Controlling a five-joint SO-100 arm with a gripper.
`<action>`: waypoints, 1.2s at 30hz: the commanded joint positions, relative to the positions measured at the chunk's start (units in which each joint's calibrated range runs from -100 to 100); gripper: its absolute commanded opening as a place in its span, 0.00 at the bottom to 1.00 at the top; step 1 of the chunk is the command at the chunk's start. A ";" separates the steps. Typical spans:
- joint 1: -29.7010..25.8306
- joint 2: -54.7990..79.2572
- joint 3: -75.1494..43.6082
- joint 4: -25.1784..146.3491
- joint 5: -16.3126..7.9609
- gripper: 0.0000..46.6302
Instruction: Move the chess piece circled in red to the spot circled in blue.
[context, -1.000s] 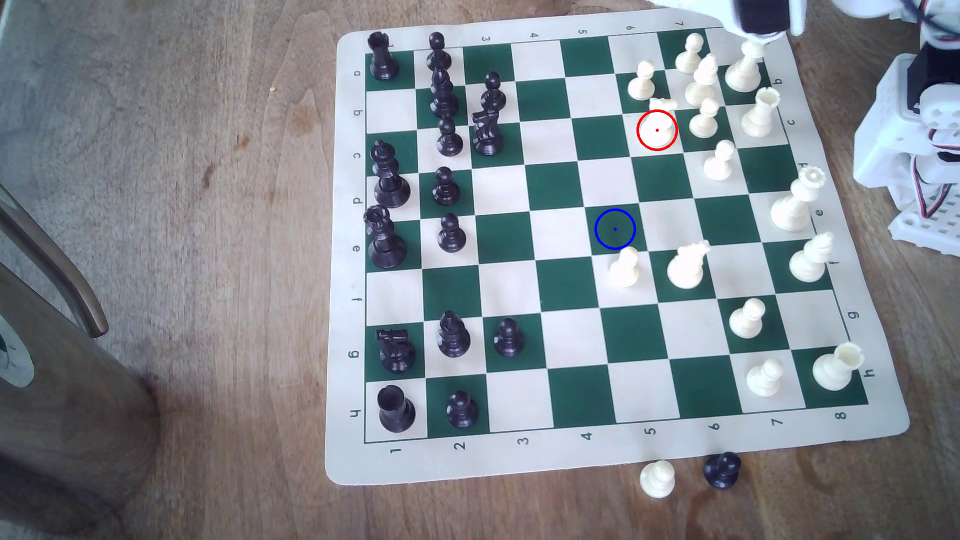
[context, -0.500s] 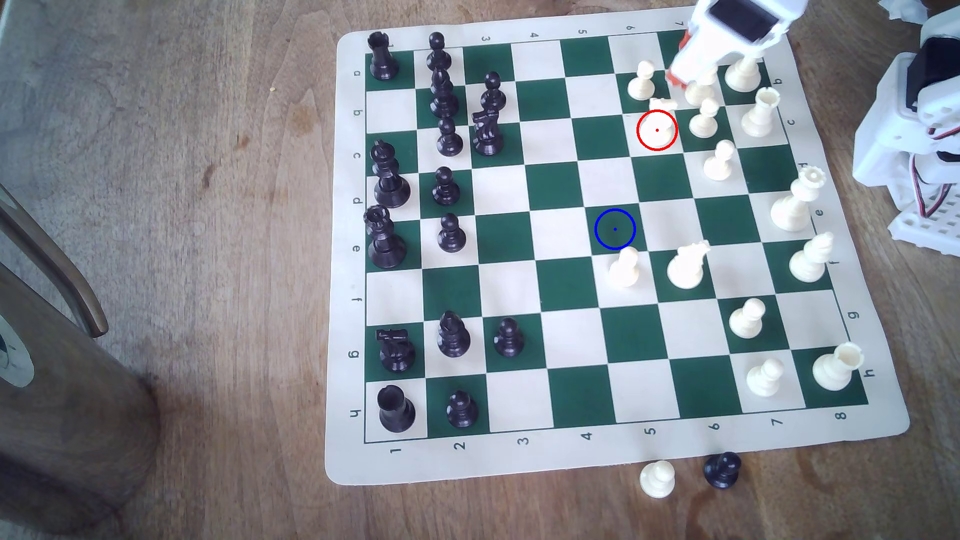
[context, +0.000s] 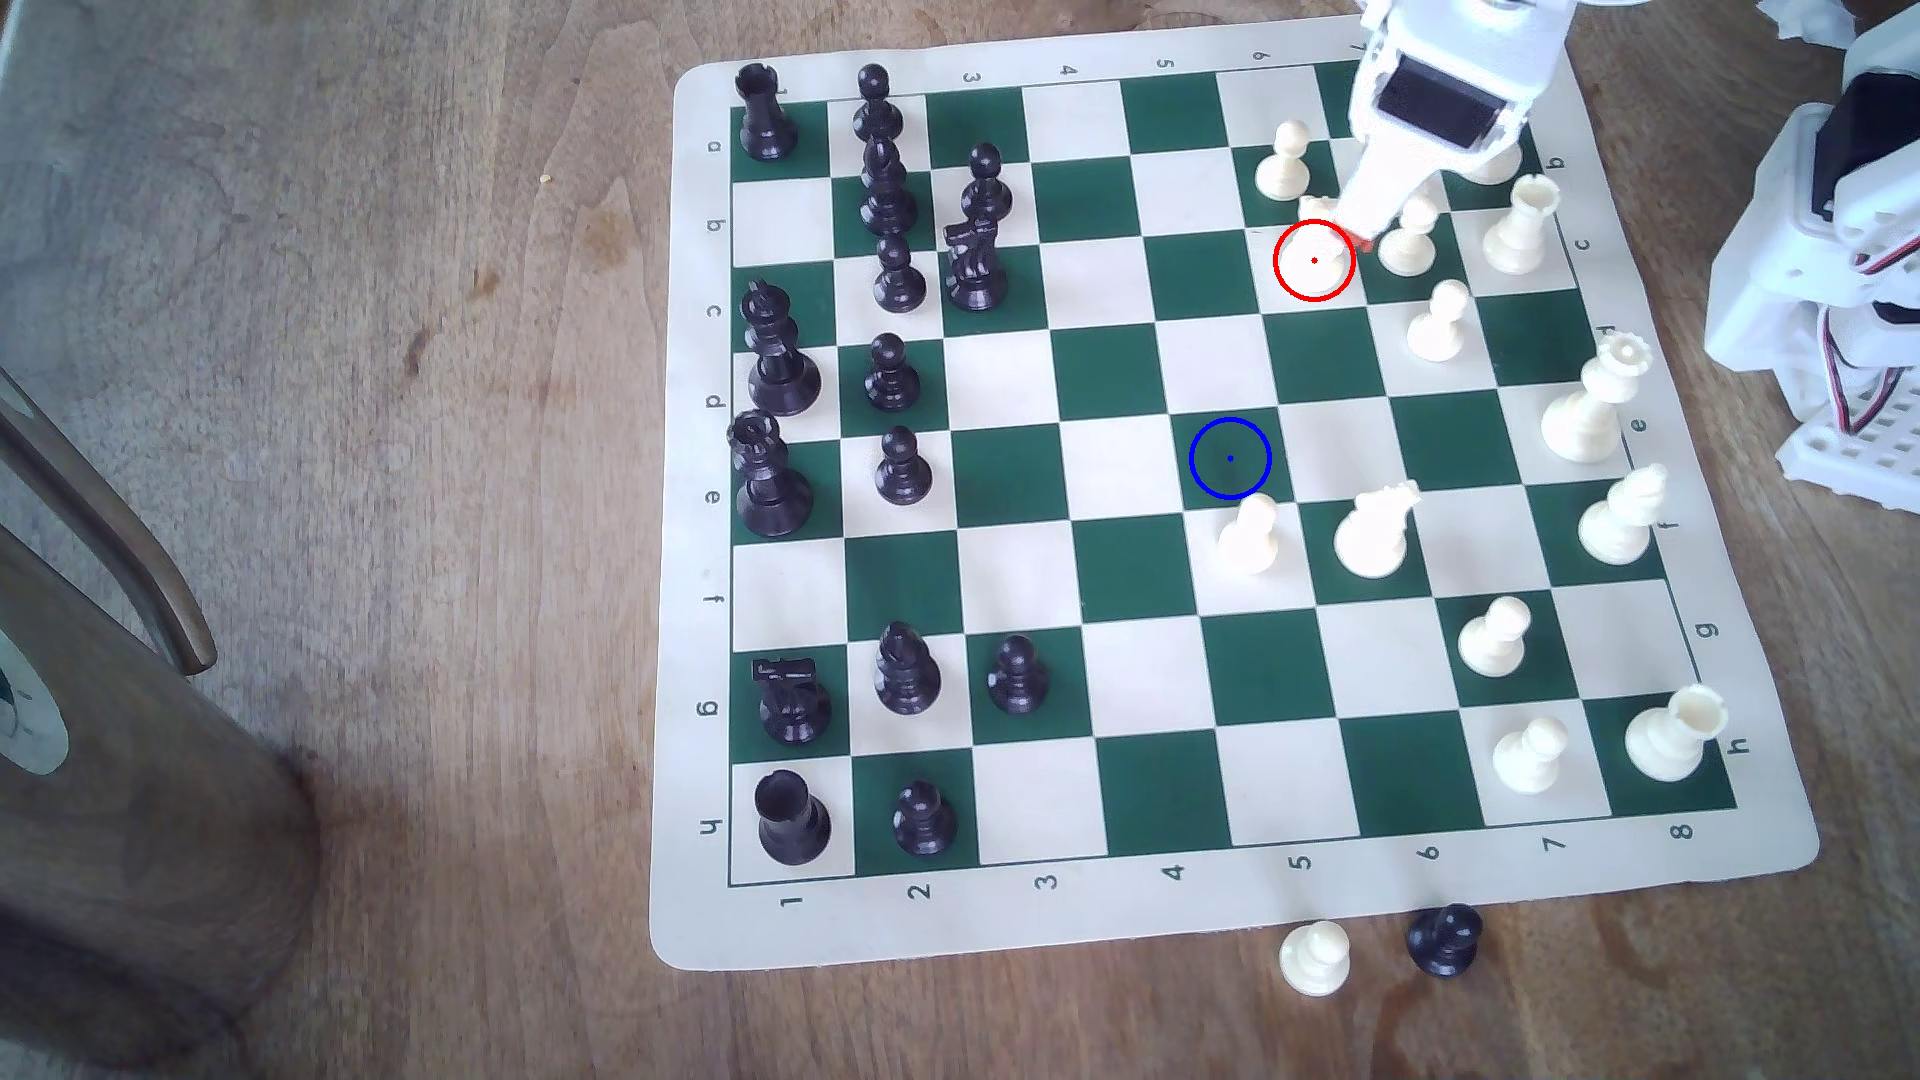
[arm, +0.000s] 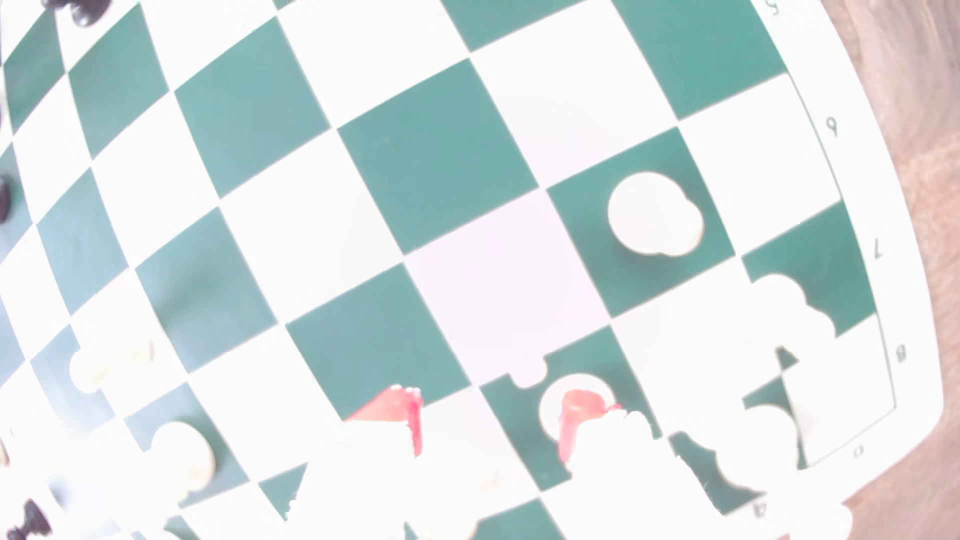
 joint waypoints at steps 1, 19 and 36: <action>-0.74 0.06 2.65 -5.03 -0.24 0.30; -0.20 1.93 7.73 -15.18 -0.29 0.27; -0.20 2.10 10.08 -19.44 -0.73 0.15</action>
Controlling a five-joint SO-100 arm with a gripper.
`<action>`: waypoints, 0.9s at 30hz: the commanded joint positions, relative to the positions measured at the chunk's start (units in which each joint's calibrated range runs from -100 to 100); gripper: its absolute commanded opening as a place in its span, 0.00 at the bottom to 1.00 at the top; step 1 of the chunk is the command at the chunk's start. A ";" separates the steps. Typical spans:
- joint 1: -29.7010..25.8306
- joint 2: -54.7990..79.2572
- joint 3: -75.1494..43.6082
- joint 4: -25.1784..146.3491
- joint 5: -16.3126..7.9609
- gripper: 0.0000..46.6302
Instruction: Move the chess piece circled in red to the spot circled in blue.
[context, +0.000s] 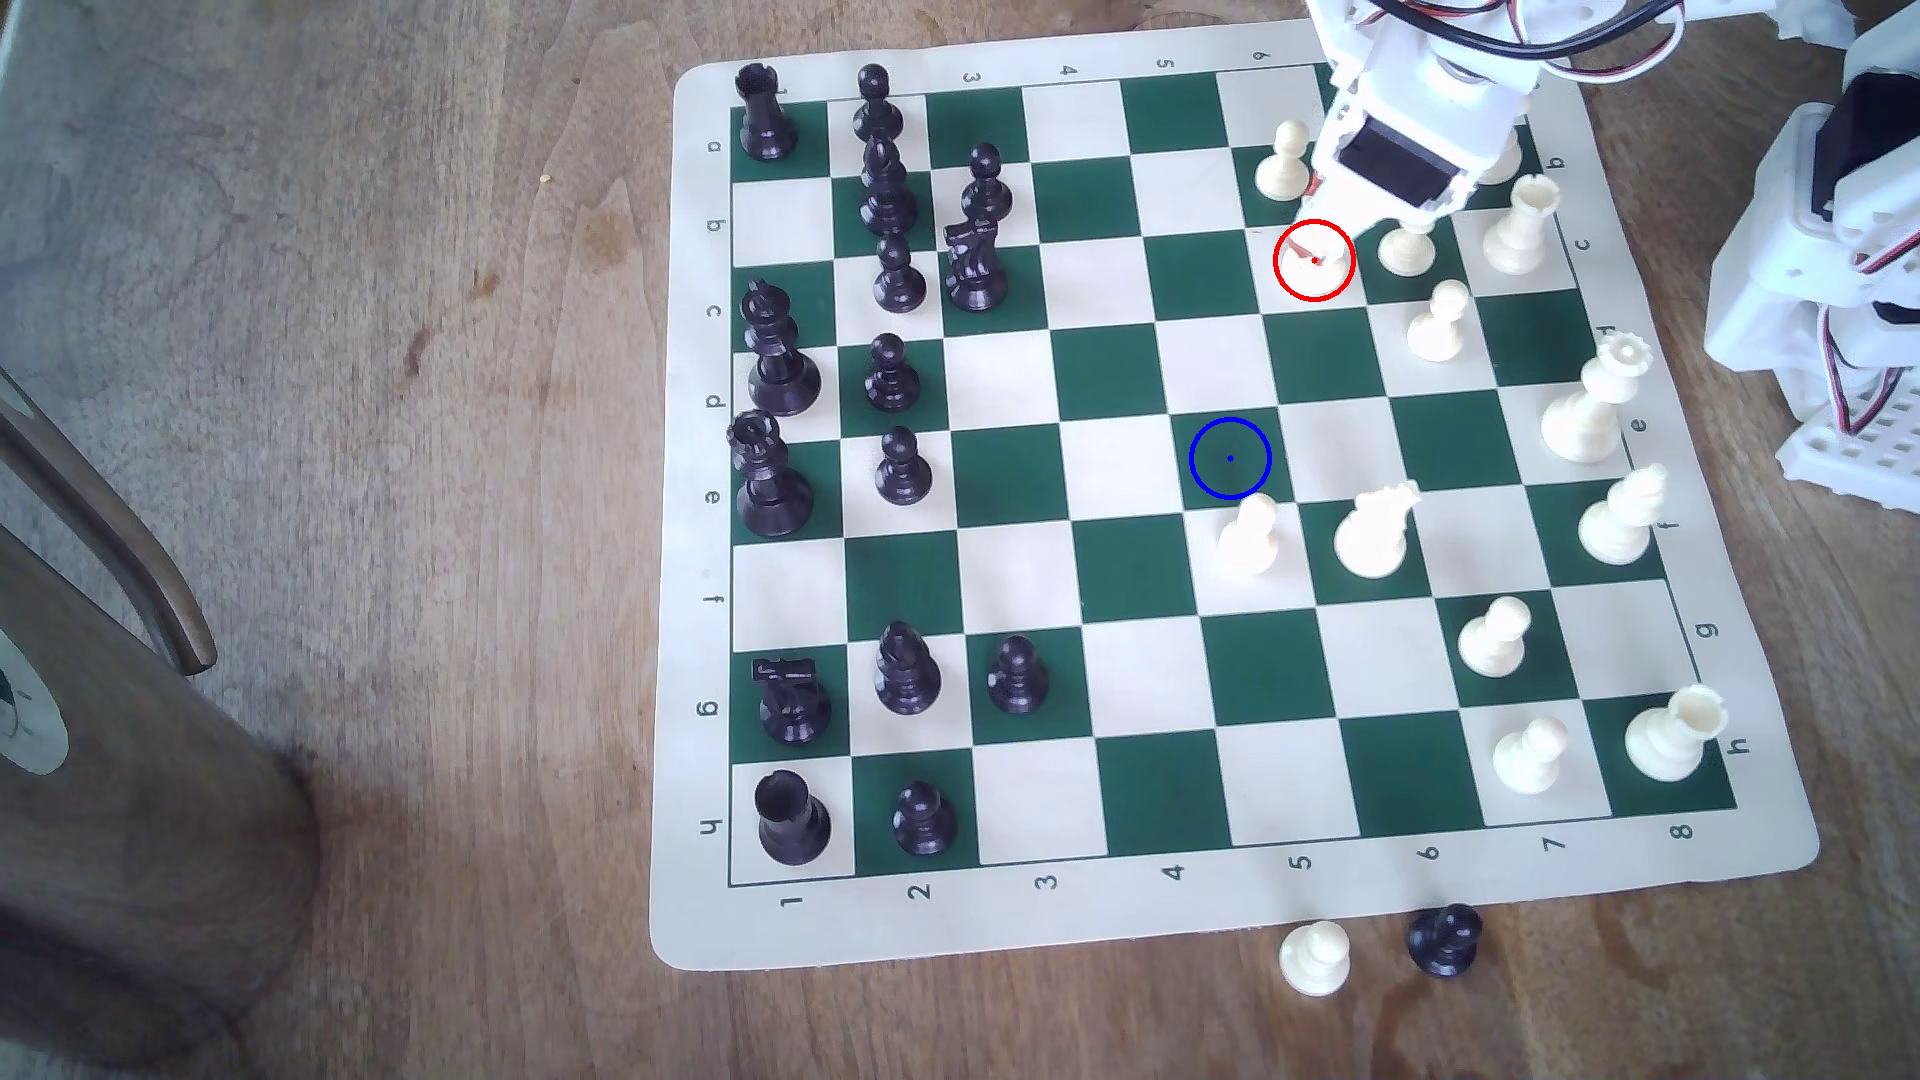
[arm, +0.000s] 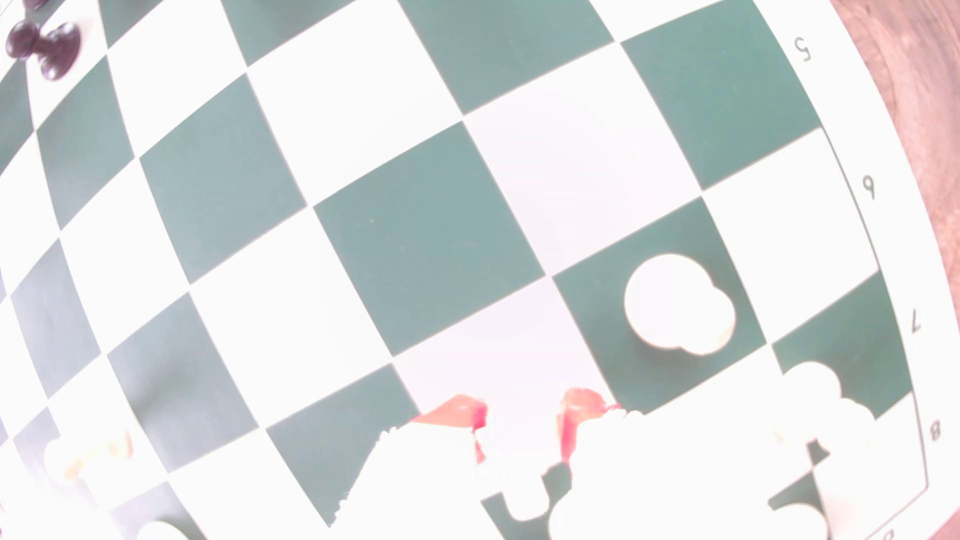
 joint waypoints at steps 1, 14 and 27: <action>-0.34 -0.50 -0.76 -0.64 -0.10 0.15; -1.91 -2.20 -0.49 0.26 -0.59 0.00; -2.30 -9.92 -8.83 10.83 -0.93 0.00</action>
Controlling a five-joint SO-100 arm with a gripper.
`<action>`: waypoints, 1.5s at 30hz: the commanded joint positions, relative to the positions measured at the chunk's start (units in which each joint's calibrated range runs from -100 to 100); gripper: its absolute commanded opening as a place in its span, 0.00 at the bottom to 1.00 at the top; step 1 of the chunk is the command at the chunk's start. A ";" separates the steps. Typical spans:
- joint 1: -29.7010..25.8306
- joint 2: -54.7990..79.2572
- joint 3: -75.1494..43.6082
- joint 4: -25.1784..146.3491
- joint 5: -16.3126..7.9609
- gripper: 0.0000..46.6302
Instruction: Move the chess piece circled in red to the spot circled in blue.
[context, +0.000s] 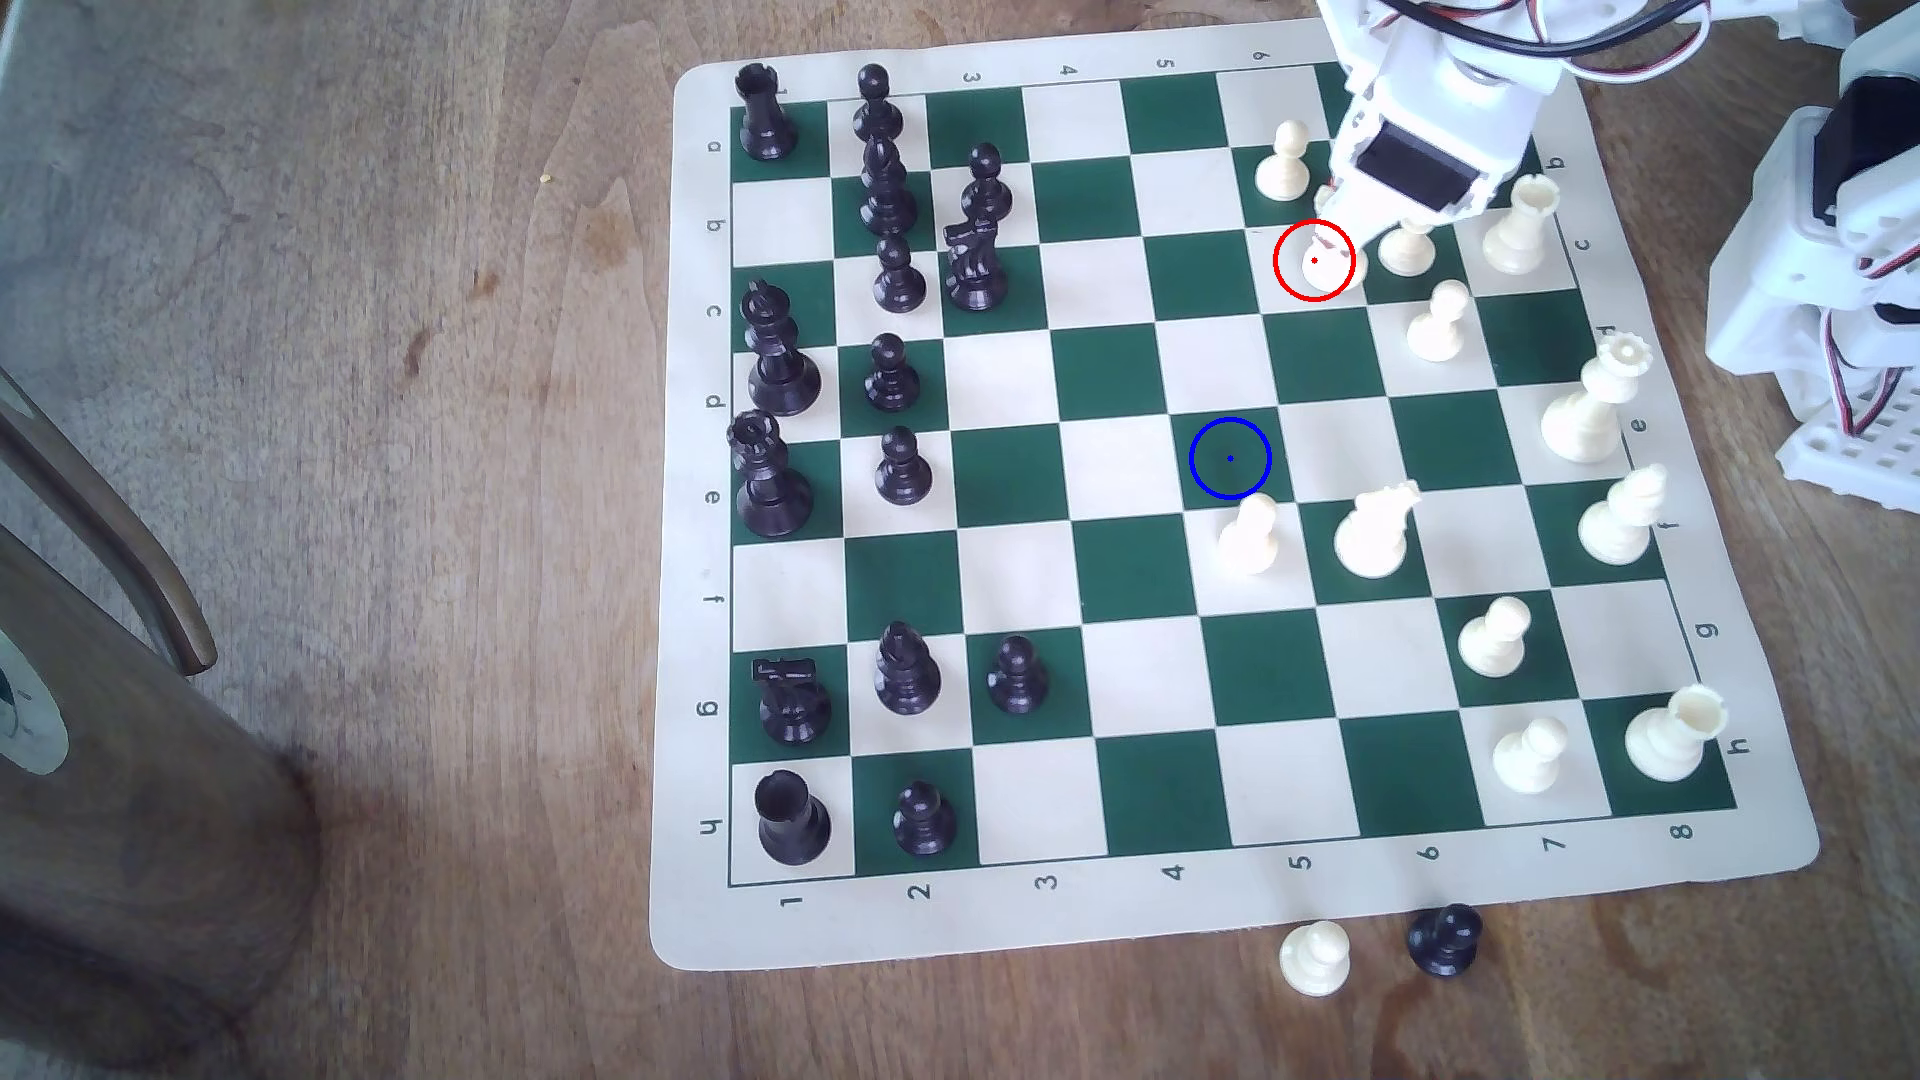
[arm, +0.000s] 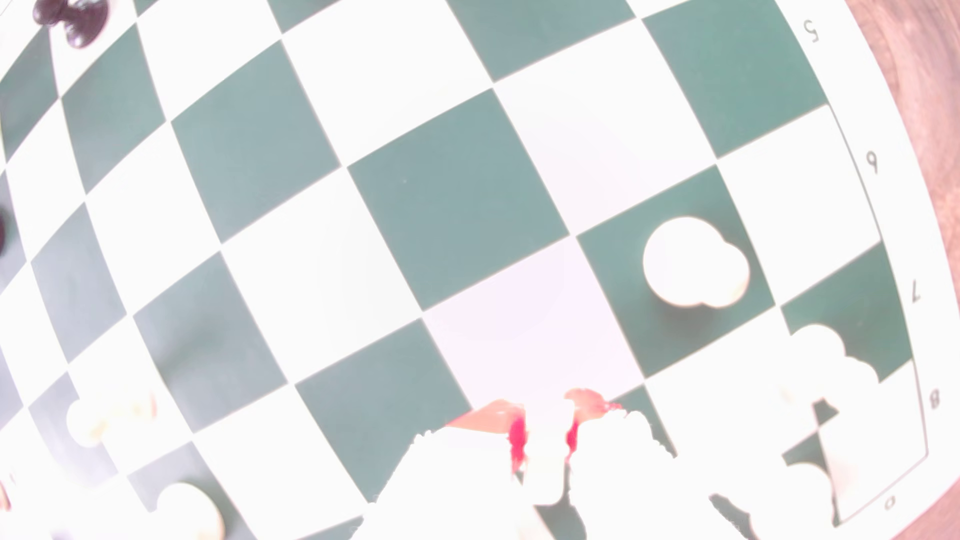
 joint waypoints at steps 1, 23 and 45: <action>-0.69 -6.67 -7.39 4.72 -0.24 0.00; -12.34 3.01 -32.32 13.24 -4.25 0.00; -21.57 8.70 -13.73 0.79 -6.15 0.02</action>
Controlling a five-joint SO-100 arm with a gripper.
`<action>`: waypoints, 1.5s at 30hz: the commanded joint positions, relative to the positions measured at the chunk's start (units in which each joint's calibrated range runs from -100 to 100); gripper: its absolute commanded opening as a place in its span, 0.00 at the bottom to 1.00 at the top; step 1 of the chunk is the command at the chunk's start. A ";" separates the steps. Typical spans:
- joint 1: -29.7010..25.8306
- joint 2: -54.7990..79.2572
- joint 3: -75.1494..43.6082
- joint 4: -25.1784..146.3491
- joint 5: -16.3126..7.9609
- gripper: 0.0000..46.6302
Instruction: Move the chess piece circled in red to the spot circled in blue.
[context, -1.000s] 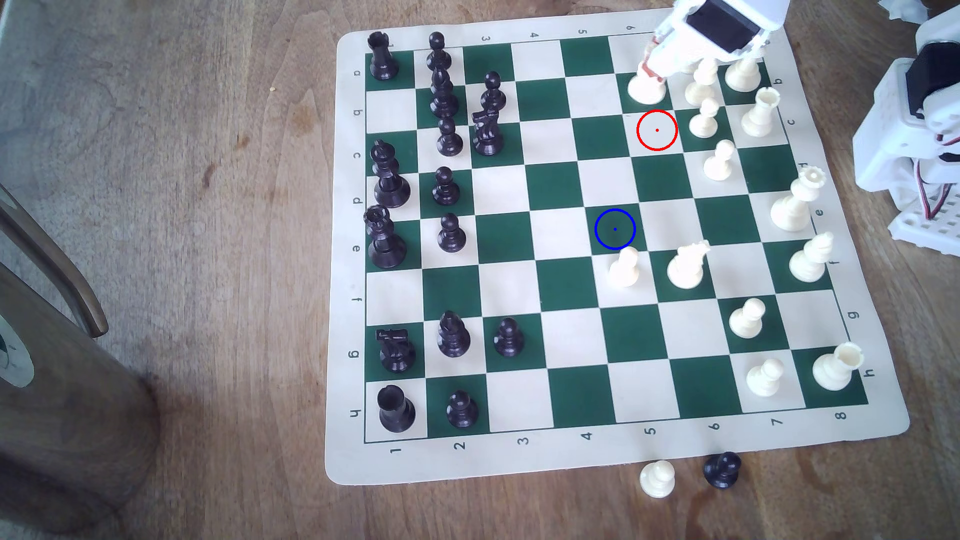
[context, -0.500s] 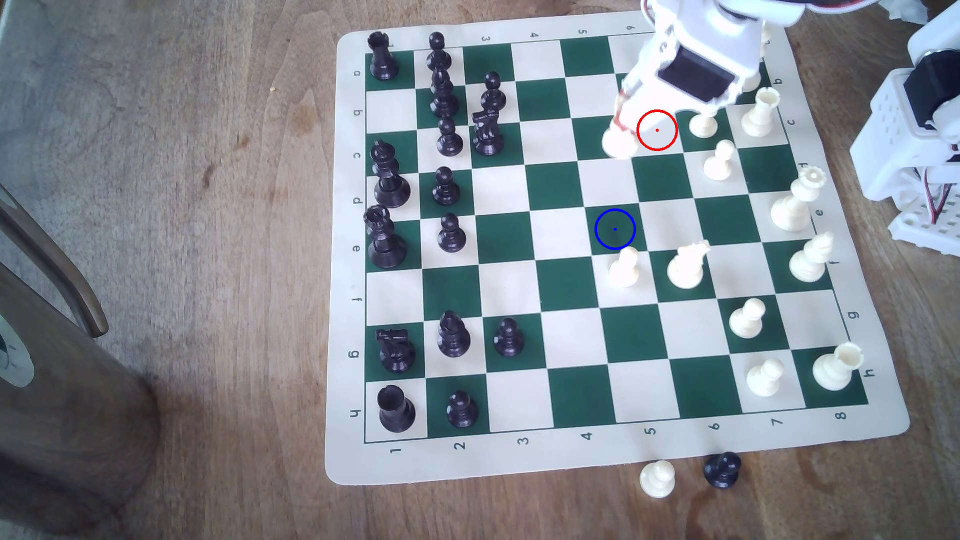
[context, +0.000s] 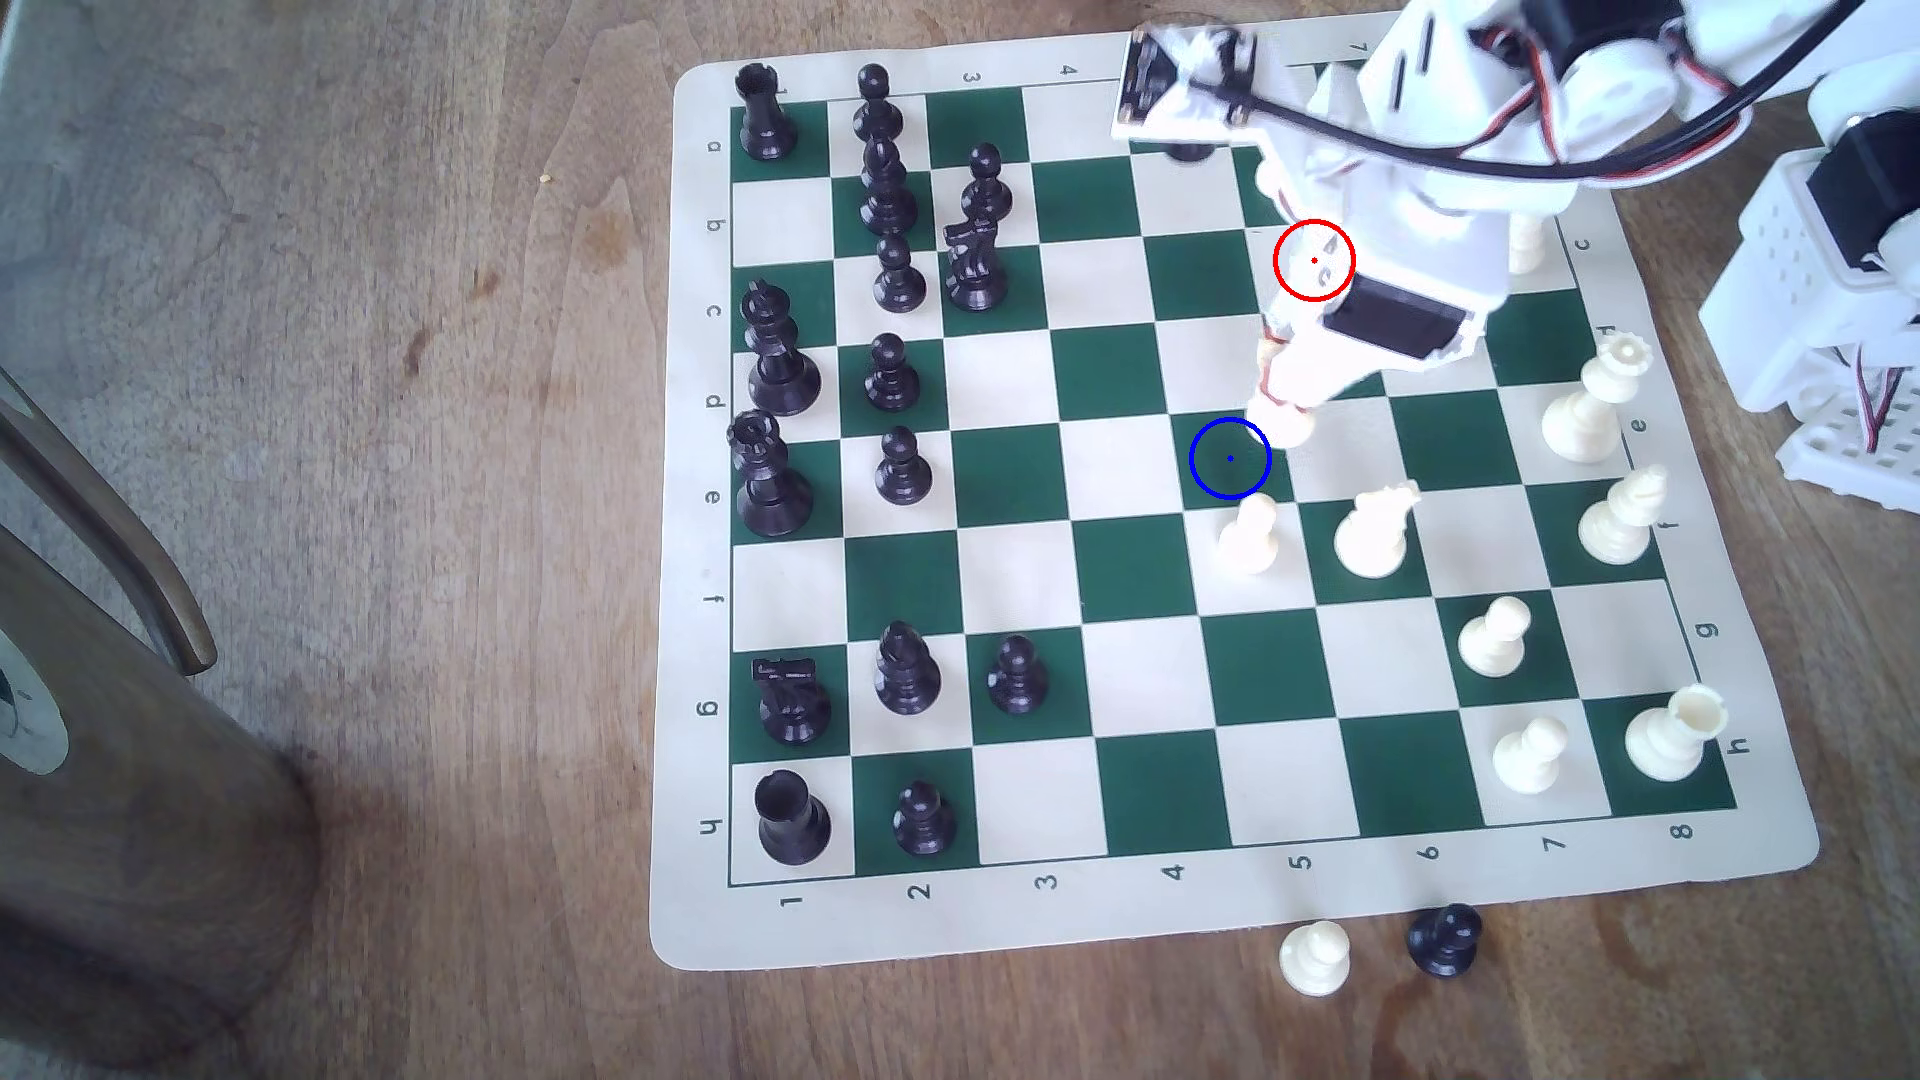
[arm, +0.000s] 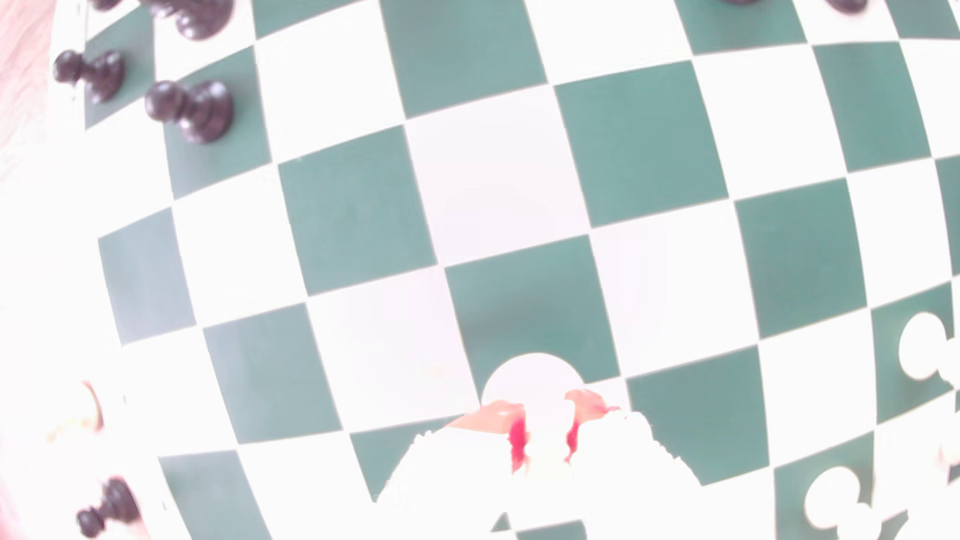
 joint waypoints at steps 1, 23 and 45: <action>-1.67 0.16 0.28 -2.97 -0.68 0.02; -0.50 4.66 3.36 -12.31 0.34 0.02; 0.52 4.15 6.89 -14.93 2.59 0.03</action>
